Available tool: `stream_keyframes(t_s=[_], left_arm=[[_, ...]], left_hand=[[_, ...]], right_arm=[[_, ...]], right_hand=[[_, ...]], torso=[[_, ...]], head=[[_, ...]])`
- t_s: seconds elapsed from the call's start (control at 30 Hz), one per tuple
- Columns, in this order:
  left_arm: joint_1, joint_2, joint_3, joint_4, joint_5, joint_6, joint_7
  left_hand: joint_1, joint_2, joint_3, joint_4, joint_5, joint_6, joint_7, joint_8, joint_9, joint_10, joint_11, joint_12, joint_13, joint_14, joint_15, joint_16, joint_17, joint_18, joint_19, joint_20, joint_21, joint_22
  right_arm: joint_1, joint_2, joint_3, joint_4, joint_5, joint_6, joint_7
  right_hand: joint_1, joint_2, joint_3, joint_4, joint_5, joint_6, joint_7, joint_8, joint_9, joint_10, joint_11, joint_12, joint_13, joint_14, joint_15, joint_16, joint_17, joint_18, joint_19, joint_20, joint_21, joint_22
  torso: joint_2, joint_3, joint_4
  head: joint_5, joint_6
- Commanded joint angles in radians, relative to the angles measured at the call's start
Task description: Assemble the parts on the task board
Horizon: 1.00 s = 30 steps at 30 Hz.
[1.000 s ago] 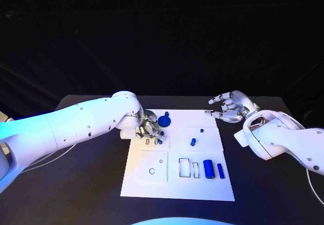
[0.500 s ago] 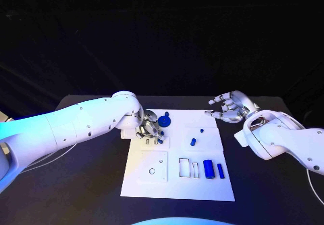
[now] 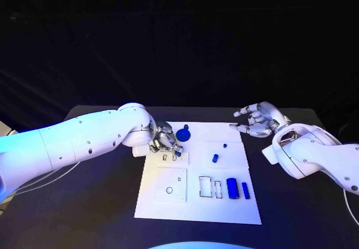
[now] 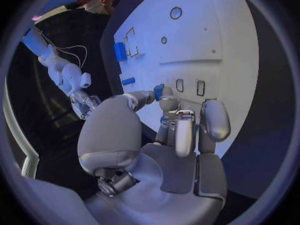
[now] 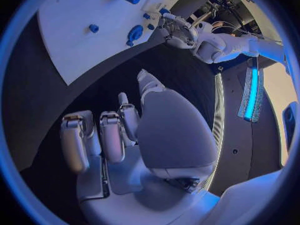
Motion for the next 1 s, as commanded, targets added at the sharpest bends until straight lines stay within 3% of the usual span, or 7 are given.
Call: stream_keyframes(t_s=[0.03,0.3,0.47,0.6,1.0], left_arm=[[0.0,-0.014,0.002,0.027,-0.018,-0.072,0.018],[-0.007,-0.046,0.0,0.073,-0.098,-0.128,0.022],[-0.018,-0.061,-0.002,0.098,-0.14,-0.165,0.023],[-0.031,-0.067,-0.003,0.114,-0.18,-0.19,0.023],[-0.06,-0.061,-0.01,0.114,-0.25,-0.208,0.02]], left_hand=[[-0.014,-0.006,0.231,-0.24,0.024,0.013,-0.002,0.004,0.001,0.014,-0.002,0.008,0.008,0.09,-0.01,0.006,0.211,-0.013,0.011,0.001,0.006,0.007],[-0.016,-0.01,0.232,-0.246,0.036,0.019,-0.004,0.004,0.001,0.022,-0.005,0.012,0.015,0.09,-0.011,0.007,0.213,-0.015,0.019,-0.001,0.012,0.02],[-0.016,-0.011,0.234,-0.248,0.038,0.022,-0.005,0.004,0.0,0.027,-0.006,0.015,0.02,0.091,-0.012,0.008,0.215,-0.016,0.021,-0.001,0.013,0.024],[-0.016,-0.012,0.234,-0.249,0.039,0.023,-0.006,0.004,0.0,0.029,-0.006,0.017,0.023,0.091,-0.012,0.008,0.215,-0.016,0.022,-0.002,0.014,0.025],[-0.016,-0.013,0.237,-0.251,0.041,0.027,-0.007,0.003,0.0,0.034,-0.007,0.02,0.028,0.091,-0.013,0.007,0.214,-0.016,0.021,-0.003,0.014,0.024]], right_arm=[[0.0,-0.003,0.0,0.002,-0.002,0.006,0.009],[0.0,-0.007,0.0,0.005,-0.002,0.004,0.009],[0.0,-0.01,0.0,0.006,-0.002,0.003,0.01],[-0.001,-0.012,0.0,0.006,-0.001,0.002,0.01],[-0.004,-0.011,-0.001,0.002,-0.001,0.006,0.012]], right_hand=[[-0.001,0.007,0.004,-0.001,0.005,-0.005,-0.001,0.005,-0.002,0.001,-0.003,0.002,0.06,0.087,-0.009,-0.004,0.197,-0.011,0.098,-0.009,-0.005,0.257],[-0.003,0.007,0.004,-0.001,0.005,-0.006,-0.001,0.005,-0.002,0.002,-0.003,0.003,0.06,0.087,-0.009,-0.004,0.198,-0.011,0.098,-0.009,-0.005,0.257],[-0.003,0.007,0.004,-0.001,0.005,-0.006,-0.001,0.005,-0.002,0.002,-0.003,0.003,0.06,0.087,-0.009,-0.004,0.198,-0.011,0.098,-0.009,-0.005,0.257],[-0.009,0.007,0.003,0.0,0.004,-0.006,-0.001,0.007,-0.003,0.002,-0.003,0.002,0.059,0.087,-0.009,-0.004,0.197,-0.011,0.098,-0.009,-0.005,0.257],[-0.012,0.008,0.003,0.0,0.004,-0.007,-0.001,0.007,-0.003,0.001,-0.003,0.001,0.058,0.087,-0.009,-0.004,0.197,-0.011,0.098,-0.009,-0.005,0.257]], torso=[[0.001,0.0,0.0003],[-0.001,-0.0001,0.0016],[-0.002,-0.0002,0.0022],[-0.003,-0.0015,0.0019],[-0.001,-0.0006,-0.0026]], head=[[0.002,-0.004],[0.005,-0.012],[0.008,-0.017],[0.012,-0.016],[0.02,-0.005]])
